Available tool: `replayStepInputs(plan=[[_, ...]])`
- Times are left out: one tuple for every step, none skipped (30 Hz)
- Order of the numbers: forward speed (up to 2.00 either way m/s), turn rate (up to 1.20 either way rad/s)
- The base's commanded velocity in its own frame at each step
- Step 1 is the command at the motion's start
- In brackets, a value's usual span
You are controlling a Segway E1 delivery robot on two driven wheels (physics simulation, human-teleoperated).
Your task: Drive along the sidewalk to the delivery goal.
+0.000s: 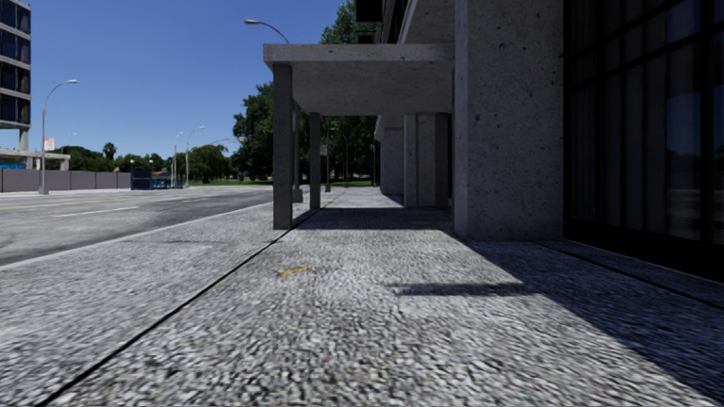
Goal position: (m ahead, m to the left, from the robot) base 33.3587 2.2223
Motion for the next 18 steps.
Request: replayStepInputs(plan=[[2.00,0.00],[2.00,0.00],[2.00,0.00],[2.00,0.00],[2.00,0.00],[2.00,0.00],[2.00,0.00],[2.00,0.00],[2.00,0.00],[2.00,0.00],[2.00,0.00],[2.00,0.00],[2.00,0.00],[2.00,0.00],[2.00,0.00],[2.00,0.00],[2.00,0.00],[2.00,0.00]])
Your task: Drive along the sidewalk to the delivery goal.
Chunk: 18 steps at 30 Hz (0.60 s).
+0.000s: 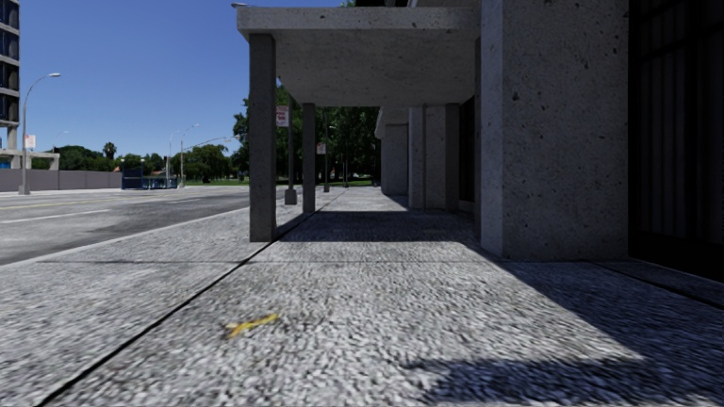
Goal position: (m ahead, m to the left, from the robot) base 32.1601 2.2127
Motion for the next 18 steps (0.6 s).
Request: replayStepInputs(plan=[[2.00,0.00],[2.00,0.00],[2.00,0.00],[2.00,0.00],[2.00,0.00],[2.00,0.00],[2.00,0.00],[2.00,0.00],[2.00,0.00],[2.00,0.00],[2.00,0.00],[2.00,0.00],[2.00,0.00],[2.00,0.00],[2.00,0.00],[2.00,0.00],[2.00,0.00],[2.00,0.00]])
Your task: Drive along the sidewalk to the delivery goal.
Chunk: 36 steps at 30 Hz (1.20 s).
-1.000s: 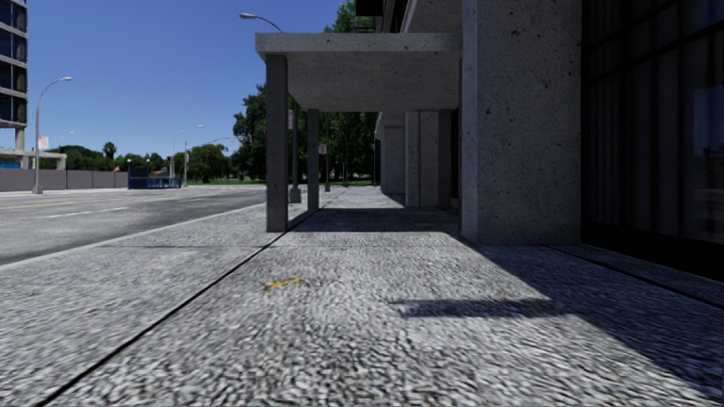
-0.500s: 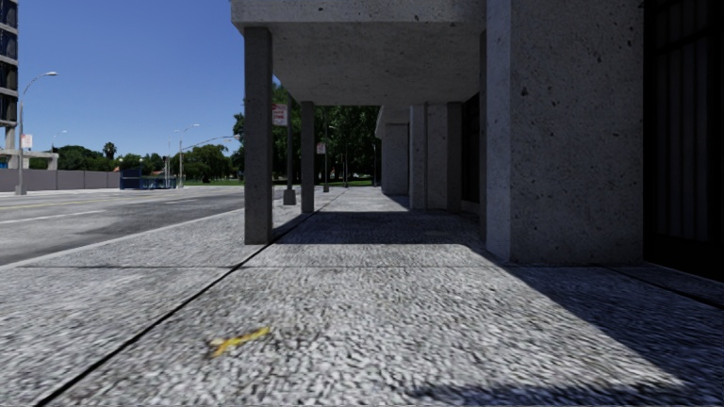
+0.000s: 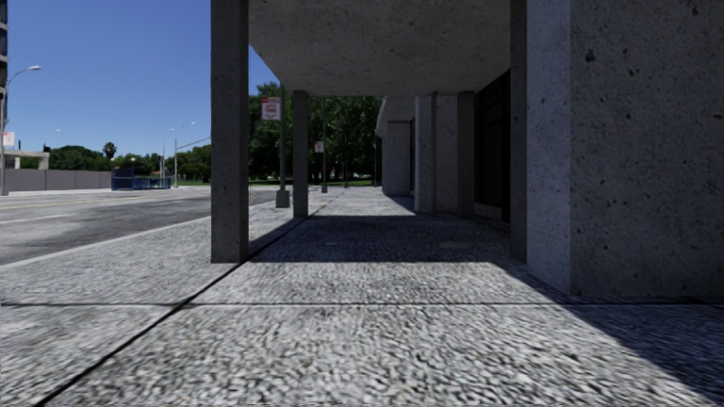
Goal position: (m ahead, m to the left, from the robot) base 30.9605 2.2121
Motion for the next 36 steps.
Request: replayStepInputs(plan=[[2.00,0.00],[2.00,0.00],[2.00,0.00],[2.00,0.00],[2.00,0.00],[2.00,0.00],[2.00,0.00],[2.00,0.00],[2.00,0.00],[2.00,0.00],[2.00,0.00],[2.00,0.00],[2.00,0.00],[2.00,0.00],[2.00,0.00],[2.00,0.00],[2.00,0.00],[2.00,0.00],[2.00,0.00],[2.00,0.00],[2.00,0.00],[2.00,0.00],[2.00,0.00],[2.00,0.00],[2.00,0.00],[2.00,0.00],[2.00,0.00],[2.00,0.00],[2.00,0.00],[2.00,0.00],[2.00,0.00],[2.00,0.00],[2.00,0.00],[2.00,0.00],[2.00,0.00],[2.00,0.00]])
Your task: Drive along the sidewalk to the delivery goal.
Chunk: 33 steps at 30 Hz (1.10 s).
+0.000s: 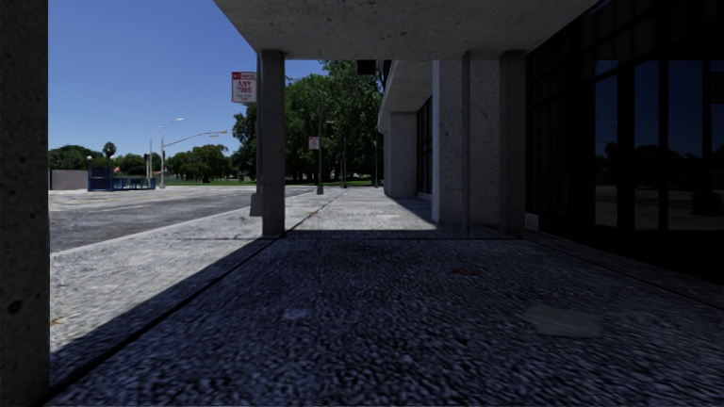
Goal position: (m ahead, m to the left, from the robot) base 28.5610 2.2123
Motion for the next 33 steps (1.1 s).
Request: replayStepInputs(plan=[[2.00,0.00],[2.00,0.00],[2.00,0.00],[2.00,0.00],[2.00,0.00],[2.00,0.00],[2.00,0.00],[2.00,0.00],[2.00,0.00],[2.00,0.00],[2.00,0.00],[2.00,0.00],[2.00,0.00],[2.00,0.00],[2.00,0.00],[2.00,0.00],[2.00,0.00],[2.00,0.00],[2.00,0.00],[2.00,0.00],[2.00,0.00],[2.00,0.00],[2.00,0.00],[2.00,0.00],[2.00,0.00],[2.00,0.00],[2.00,0.00],[2.00,0.00],[2.00,0.00],[2.00,0.00],[2.00,0.00],[2.00,0.00],[2.00,0.00]])
